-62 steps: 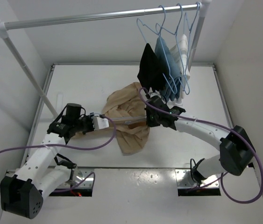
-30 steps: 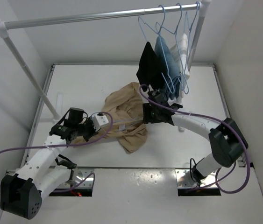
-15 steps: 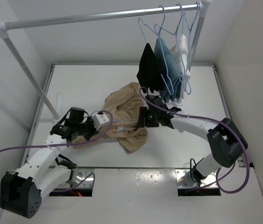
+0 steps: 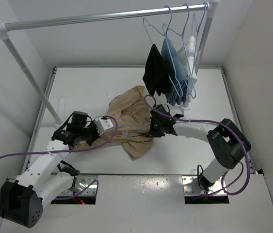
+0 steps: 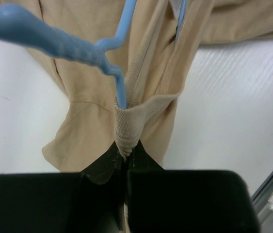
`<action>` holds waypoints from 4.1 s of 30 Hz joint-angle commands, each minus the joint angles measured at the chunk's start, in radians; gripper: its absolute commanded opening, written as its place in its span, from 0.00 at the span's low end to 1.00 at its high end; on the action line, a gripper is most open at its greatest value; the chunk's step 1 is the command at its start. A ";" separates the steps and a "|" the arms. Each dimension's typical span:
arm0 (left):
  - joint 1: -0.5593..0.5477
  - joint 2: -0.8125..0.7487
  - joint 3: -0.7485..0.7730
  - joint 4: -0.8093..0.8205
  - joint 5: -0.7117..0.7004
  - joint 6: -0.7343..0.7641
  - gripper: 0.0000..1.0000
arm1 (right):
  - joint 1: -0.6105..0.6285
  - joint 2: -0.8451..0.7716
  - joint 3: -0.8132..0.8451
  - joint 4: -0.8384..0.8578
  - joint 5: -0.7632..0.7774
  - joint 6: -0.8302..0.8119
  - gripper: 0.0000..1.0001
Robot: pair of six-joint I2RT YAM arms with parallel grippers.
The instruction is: Place the t-shirt on the hanger
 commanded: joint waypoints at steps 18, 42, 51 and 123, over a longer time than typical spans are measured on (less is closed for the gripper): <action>-0.104 0.057 0.084 -0.068 -0.157 0.426 0.00 | -0.041 -0.245 -0.001 -0.105 0.247 -0.262 0.00; -0.335 0.125 0.270 -0.048 -0.010 0.216 0.00 | 0.021 -0.350 0.130 -0.149 -0.277 -0.622 0.03; -0.296 0.120 0.258 -0.048 0.078 0.216 0.00 | 0.021 -0.431 0.147 -0.253 -0.316 -0.657 0.60; 0.060 0.094 0.377 0.025 0.299 0.117 0.72 | 0.141 -0.687 -0.001 0.147 -0.170 -0.730 0.00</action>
